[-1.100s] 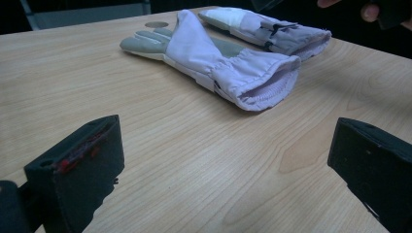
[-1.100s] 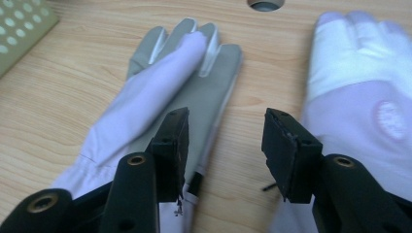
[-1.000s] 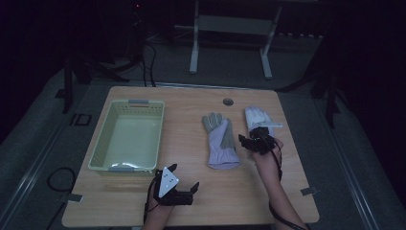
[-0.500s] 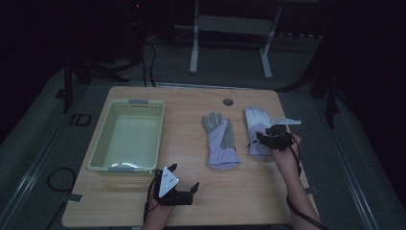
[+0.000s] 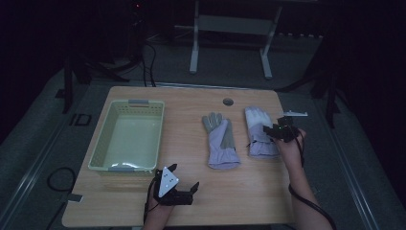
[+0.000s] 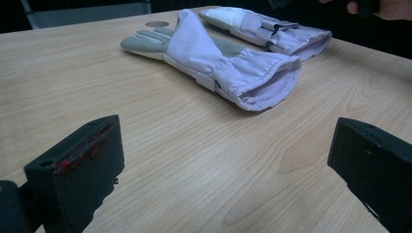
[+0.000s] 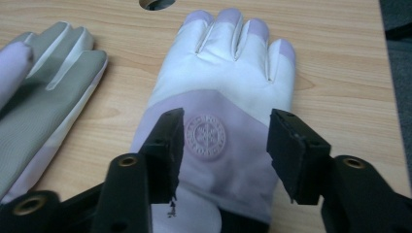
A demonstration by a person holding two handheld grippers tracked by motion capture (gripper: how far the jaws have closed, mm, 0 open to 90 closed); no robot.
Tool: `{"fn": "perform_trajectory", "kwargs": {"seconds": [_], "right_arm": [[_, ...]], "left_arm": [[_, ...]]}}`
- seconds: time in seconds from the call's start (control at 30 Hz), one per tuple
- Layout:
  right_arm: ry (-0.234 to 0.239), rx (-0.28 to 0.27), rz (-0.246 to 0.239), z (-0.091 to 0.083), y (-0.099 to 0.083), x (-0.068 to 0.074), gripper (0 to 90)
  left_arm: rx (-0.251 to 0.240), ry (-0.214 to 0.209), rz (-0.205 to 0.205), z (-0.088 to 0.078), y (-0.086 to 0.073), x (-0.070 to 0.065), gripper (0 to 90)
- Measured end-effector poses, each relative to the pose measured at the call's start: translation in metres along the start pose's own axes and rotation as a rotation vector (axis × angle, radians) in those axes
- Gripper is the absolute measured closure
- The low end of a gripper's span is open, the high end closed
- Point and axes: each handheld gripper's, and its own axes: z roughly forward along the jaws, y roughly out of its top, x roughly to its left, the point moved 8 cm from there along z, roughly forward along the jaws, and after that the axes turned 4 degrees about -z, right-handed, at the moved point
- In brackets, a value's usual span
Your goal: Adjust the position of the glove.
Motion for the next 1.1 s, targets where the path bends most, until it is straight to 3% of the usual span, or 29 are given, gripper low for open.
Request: {"fn": "perform_trajectory", "kwargs": {"seconds": [0.23, 0.33, 0.43, 0.5, 0.6, 0.8, 1.1], "right_arm": [[0.016, 0.048, -0.003, 0.02, -0.002, 0.004, 46.2], [0.015, 0.097, 0.006, 0.03, -0.011, 0.005, 46.7], [0.029, 0.102, -0.002, 0.036, -0.016, 0.007, 52.2], [0.048, 0.102, 0.024, 0.036, -0.016, 0.007, 57.7], [0.034, 0.108, -0.021, 0.037, -0.016, 0.01, 62.3], [0.027, 0.101, 0.012, 0.03, -0.014, 0.013, 77.0], [0.031, 0.078, 0.049, -0.004, 0.003, 0.018, 79.7]], "left_arm": [[-0.001, 0.0, 0.0, 0.0, 0.0, 0.0, 0.1], [-0.001, -0.001, 0.001, 0.0, 0.0, 0.0, 0.1], [-0.003, 0.001, 0.002, 0.0, 0.0, 0.0, 0.1], [-0.002, 0.0, 0.002, 0.0, 0.0, 0.0, 0.1], [-0.002, 0.0, 0.003, 0.0, 0.0, 0.0, 0.1], [0.0, 0.0, -0.001, 0.0, 0.0, 0.0, 0.1], [0.0, 0.006, -0.001, 0.0, 0.0, 0.0, 0.1]]}}
